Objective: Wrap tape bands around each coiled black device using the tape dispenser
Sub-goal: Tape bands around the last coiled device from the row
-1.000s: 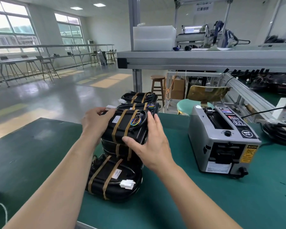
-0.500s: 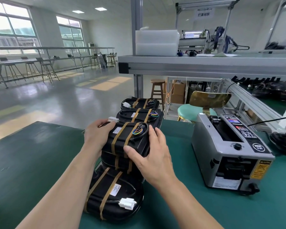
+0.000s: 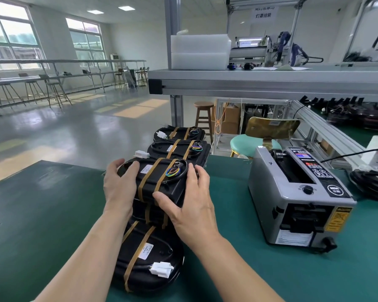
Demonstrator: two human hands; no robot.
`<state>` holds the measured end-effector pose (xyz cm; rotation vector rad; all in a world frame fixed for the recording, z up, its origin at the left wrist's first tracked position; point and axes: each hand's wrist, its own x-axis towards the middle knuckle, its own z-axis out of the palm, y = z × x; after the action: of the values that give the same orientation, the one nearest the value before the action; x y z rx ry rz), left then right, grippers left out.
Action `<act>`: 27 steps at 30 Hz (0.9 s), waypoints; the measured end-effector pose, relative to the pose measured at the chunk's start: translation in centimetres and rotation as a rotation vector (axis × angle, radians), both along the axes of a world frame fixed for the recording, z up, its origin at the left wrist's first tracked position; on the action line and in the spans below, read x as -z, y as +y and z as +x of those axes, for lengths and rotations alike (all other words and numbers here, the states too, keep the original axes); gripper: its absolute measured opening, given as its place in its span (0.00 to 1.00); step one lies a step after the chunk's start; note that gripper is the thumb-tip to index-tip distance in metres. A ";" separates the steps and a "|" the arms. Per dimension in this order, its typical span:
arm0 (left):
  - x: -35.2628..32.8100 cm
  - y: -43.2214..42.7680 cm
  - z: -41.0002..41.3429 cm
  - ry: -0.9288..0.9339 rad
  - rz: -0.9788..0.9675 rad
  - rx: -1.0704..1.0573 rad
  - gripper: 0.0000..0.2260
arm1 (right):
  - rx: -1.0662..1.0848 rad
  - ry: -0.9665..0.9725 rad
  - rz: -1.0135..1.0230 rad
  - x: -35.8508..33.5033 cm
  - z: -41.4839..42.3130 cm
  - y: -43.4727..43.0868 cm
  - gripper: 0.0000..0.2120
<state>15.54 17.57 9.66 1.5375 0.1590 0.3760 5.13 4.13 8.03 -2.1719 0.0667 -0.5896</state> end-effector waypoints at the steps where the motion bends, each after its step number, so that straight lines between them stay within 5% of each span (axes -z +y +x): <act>1: -0.1 -0.1 0.0 0.004 0.024 -0.001 0.19 | 0.001 0.000 -0.004 0.1 0.0 0.0 0.49; 10: 1.5 1.0 -1.2 0.029 0.045 0.001 0.33 | -0.017 -0.019 0.045 1.5 -1.1 -0.3 0.54; 15: 1.0 0.9 -2.4 -0.002 0.075 -0.040 0.33 | -0.018 -0.026 0.053 1.2 -2.2 -0.8 0.53; 20: -2.7 -0.9 -5.0 -0.271 0.292 -0.188 0.25 | 0.044 -0.086 0.077 -0.2 -3.2 -2.9 0.44; 27: -6.4 -10.5 -9.9 -0.644 0.591 0.118 0.13 | 0.207 -0.270 -0.090 -3.4 -3.7 -8.5 0.17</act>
<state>5.59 7.07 16.04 1.9036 -0.5914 0.8542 1.40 -4.34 11.45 -2.1659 0.1227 -1.0174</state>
